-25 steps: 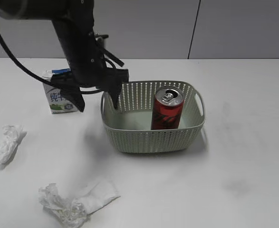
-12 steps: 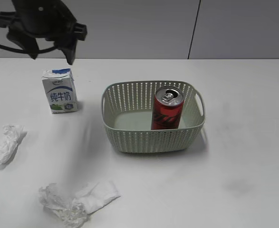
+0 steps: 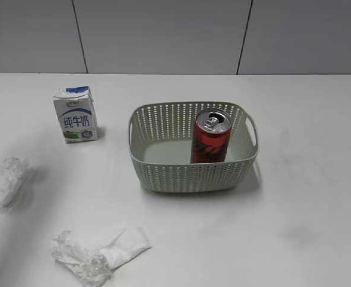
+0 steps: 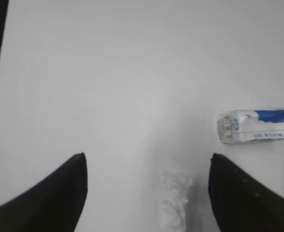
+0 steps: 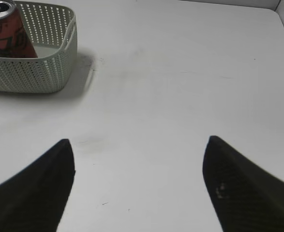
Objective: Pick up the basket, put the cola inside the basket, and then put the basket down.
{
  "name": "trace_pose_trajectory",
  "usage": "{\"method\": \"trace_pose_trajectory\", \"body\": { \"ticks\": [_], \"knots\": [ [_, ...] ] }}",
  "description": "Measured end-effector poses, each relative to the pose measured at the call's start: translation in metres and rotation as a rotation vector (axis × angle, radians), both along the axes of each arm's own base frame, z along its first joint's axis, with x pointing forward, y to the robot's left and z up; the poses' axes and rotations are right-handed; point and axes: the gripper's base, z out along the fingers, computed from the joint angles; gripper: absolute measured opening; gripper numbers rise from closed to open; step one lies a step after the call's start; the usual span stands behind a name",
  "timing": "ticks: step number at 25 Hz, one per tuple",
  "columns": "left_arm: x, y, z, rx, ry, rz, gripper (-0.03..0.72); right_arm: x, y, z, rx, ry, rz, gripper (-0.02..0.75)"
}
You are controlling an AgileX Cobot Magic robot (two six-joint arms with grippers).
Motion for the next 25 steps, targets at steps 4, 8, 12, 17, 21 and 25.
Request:
{"method": "trace_pose_trajectory", "body": {
  "ticks": [4,8,12,17,21,25],
  "knots": [
    [-0.029,0.029,0.006,-0.014,0.002,0.062,0.587,0.000,0.000,0.000,0.000,0.000,0.000,0.618],
    [-0.072,0.035,-0.005,-0.033,0.052,0.055,0.587,0.000,0.000,0.000,0.000,0.000,0.000,0.609],
    [-0.120,0.036,-0.031,-0.054,0.130,0.046,0.587,0.000,0.000,0.000,0.001,0.000,0.000,0.602],
    [-0.177,0.040,-0.066,-0.059,0.154,0.044,0.587,0.000,0.000,0.000,0.001,0.000,0.000,0.594],
    [-0.217,0.044,-0.085,-0.062,0.131,0.042,0.587,0.000,0.000,0.000,0.001,0.000,0.000,0.594],
    [-0.251,0.047,-0.102,-0.068,0.069,0.038,0.587,0.000,0.000,0.000,0.001,0.000,0.000,0.593]
  ]
}}
